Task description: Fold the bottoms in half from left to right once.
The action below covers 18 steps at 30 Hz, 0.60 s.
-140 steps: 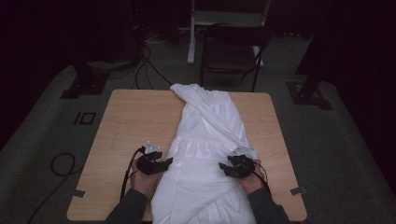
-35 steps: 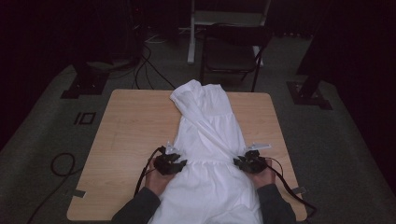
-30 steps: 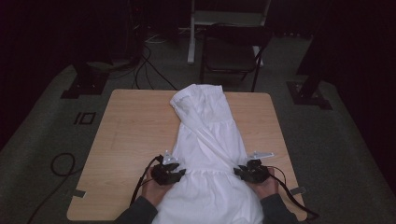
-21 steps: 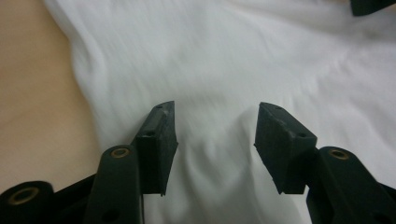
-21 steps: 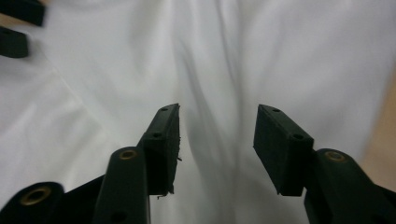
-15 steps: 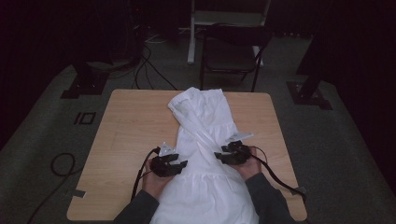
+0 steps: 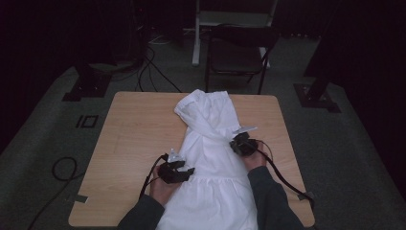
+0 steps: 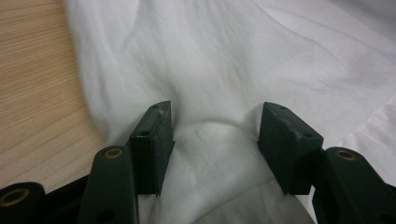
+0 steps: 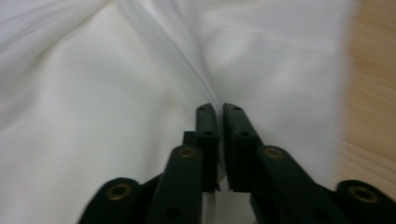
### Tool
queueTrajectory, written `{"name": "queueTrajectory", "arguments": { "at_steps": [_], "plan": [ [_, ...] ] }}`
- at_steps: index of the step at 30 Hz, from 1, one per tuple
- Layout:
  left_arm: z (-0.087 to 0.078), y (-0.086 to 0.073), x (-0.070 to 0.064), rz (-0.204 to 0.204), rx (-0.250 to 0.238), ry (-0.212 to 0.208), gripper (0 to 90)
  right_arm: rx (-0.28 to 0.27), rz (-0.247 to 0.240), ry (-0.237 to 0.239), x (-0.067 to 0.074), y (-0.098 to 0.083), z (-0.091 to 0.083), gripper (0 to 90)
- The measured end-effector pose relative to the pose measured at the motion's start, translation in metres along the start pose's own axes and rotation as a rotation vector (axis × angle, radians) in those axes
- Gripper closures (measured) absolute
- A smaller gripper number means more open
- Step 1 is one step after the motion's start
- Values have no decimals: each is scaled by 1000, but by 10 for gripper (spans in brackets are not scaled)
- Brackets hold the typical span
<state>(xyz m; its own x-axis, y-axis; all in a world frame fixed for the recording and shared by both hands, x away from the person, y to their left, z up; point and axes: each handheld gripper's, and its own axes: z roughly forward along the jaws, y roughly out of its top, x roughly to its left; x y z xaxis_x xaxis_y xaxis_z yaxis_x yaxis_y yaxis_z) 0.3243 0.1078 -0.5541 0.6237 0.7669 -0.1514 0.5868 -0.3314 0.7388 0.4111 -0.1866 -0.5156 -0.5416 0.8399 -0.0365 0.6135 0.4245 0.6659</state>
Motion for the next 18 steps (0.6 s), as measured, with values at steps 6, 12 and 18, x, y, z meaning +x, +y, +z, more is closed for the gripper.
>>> {"name": "queueTrajectory", "arguments": {
  "at_steps": [6,12,18],
  "plan": [
    [1,-1,-4,29,2,18,447,-10,138,-45,-43,-29,-12,887],
    [-2,3,-6,39,35,-11,436,20,170,-20,-50,-49,-6,788],
    [-9,42,3,73,-49,17,433,-66,122,-1,-46,-35,-19,578]
  ]
}}
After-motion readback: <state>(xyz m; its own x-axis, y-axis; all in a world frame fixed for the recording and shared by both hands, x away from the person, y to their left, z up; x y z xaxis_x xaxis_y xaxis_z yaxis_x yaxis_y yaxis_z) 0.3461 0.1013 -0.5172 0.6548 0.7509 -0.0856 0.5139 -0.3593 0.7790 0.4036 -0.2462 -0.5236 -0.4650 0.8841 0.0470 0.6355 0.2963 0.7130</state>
